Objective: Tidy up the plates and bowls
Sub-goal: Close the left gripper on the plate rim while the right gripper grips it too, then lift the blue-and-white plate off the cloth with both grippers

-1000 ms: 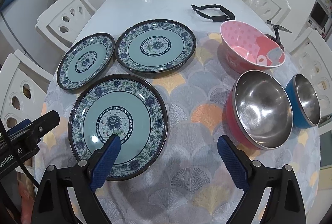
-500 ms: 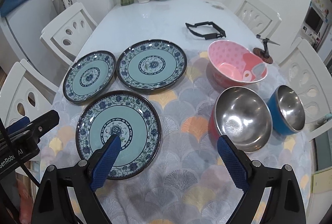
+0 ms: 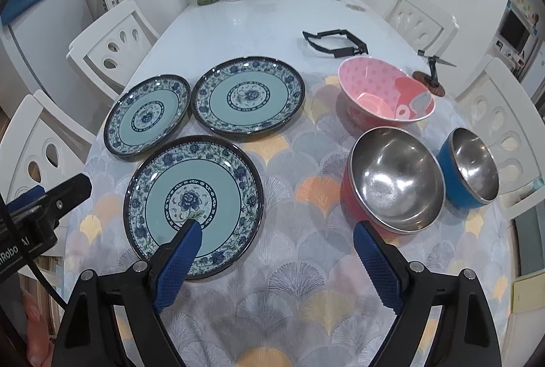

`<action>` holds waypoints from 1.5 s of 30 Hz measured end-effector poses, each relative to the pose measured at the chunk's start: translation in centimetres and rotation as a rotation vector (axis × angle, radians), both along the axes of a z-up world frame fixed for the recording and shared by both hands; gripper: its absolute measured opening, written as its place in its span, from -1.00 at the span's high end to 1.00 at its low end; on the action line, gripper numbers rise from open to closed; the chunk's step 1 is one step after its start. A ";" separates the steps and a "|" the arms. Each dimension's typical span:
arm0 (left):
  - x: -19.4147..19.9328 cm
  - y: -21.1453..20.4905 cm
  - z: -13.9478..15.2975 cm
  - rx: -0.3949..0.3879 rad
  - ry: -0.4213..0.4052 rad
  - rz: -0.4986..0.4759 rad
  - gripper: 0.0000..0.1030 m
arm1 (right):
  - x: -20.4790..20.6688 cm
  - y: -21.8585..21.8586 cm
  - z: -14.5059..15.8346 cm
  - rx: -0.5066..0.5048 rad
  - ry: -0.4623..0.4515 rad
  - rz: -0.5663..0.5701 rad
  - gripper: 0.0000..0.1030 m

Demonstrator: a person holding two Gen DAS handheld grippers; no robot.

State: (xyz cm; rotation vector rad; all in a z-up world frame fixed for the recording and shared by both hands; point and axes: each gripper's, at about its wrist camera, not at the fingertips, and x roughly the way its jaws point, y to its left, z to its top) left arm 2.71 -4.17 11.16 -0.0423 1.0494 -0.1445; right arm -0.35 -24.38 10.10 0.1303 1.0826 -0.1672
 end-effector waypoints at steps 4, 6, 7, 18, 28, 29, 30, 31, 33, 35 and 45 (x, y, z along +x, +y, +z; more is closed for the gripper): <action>0.7 0.3 -1.5 -0.005 0.034 0.008 -0.87 | 1.0 -0.3 -1.2 0.016 0.026 0.007 -0.67; 1.1 0.3 -2.3 -0.006 0.052 0.007 -0.81 | 1.5 -0.5 -2.0 0.022 0.042 0.010 -0.64; 1.4 0.4 -2.9 -0.008 0.069 0.005 -0.79 | 1.8 -0.5 -2.3 0.025 0.049 0.011 -0.63; 3.4 -0.1 -6.4 -0.027 0.152 -0.033 -0.53 | 5.0 -0.9 -6.2 0.098 0.132 0.038 -0.37; 4.2 0.0 -8.7 -0.037 0.207 -0.050 0.03 | 6.3 -1.3 -8.3 0.121 0.168 0.045 -0.04; 4.3 0.0 -8.6 -0.042 0.205 -0.052 0.12 | 6.3 -1.3 -8.3 0.123 0.167 0.047 0.00; 4.3 0.1 -8.6 -0.046 0.205 -0.054 0.23 | 6.3 -1.2 -8.4 0.125 0.166 0.049 0.02; 4.4 0.2 -8.6 -0.054 0.205 -0.057 0.26 | 6.4 -1.2 -8.5 0.130 0.164 0.053 0.07; 4.5 0.3 -8.6 -0.071 0.206 -0.058 0.31 | 6.4 -1.2 -8.7 0.137 0.163 0.054 0.15; 4.6 0.4 -8.7 -0.081 0.206 -0.059 0.32 | 6.4 -1.2 -8.9 0.146 0.167 0.051 0.18; 4.8 -0.3 -8.9 -0.179 0.221 -0.121 0.30 | 6.7 0.3 -9.2 0.193 0.158 0.172 0.23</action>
